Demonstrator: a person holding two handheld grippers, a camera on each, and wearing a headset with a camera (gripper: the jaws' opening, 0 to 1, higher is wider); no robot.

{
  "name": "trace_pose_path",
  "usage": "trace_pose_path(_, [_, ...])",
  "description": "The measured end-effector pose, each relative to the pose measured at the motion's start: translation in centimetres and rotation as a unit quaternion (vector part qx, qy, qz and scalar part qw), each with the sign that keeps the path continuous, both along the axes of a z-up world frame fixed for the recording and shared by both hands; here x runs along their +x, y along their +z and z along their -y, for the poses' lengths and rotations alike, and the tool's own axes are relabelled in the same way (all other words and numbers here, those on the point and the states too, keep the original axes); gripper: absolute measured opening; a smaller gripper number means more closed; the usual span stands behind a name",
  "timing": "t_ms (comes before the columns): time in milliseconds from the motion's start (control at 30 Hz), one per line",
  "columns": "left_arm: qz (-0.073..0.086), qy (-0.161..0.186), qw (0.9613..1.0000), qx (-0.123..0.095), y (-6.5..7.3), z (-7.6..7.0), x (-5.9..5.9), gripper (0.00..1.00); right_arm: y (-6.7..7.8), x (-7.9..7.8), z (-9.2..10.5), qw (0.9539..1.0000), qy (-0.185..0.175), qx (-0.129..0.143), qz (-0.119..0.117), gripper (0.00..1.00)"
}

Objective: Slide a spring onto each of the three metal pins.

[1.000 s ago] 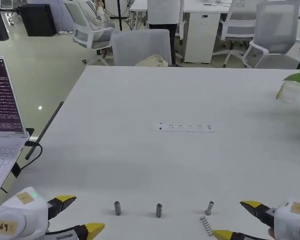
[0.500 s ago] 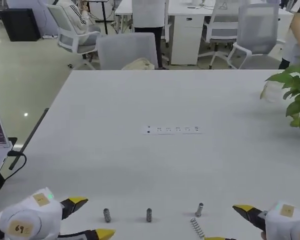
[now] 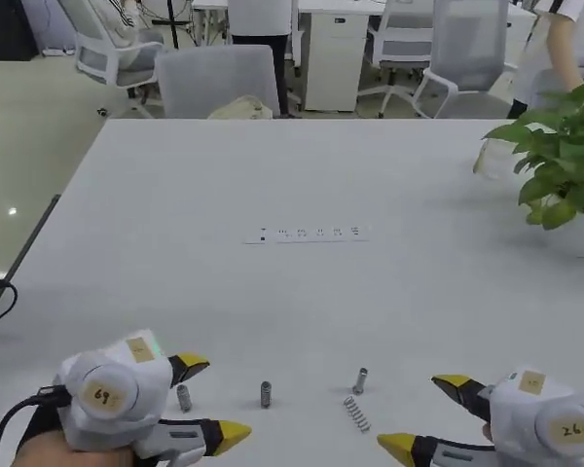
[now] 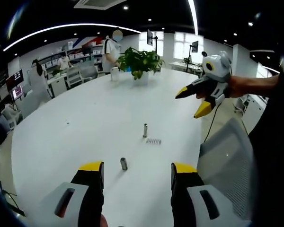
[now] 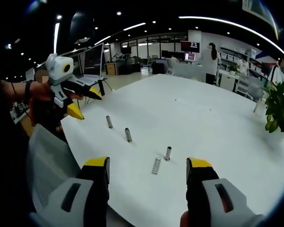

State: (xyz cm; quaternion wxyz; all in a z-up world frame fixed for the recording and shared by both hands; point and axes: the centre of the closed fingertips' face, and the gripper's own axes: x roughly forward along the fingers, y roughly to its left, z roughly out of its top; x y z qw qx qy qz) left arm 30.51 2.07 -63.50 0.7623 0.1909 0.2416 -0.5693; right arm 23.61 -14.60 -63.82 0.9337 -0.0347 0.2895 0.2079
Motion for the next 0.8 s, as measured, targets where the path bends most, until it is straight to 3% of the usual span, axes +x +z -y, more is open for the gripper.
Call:
trace_pose_path(200, [0.001, -0.042, 0.9991, 0.006, -0.5, 2.7, -0.9, 0.51, 0.1, -0.2, 0.1, 1.0, -0.003, -0.002, -0.001, 0.64])
trace_pose_path(400, [0.003, -0.091, 0.9956, 0.021, -1.7, 5.6, -1.8, 0.5, 0.2, -0.3, 0.2, 1.0, -0.007, -0.001, -0.002, 0.64])
trace_pose_path(800, [0.003, -0.153, 0.9874, 0.042, -3.6, 9.3, -2.7, 0.49, 0.0, -0.8, 0.3, 0.9999, -0.01, 0.002, -0.009, 0.64])
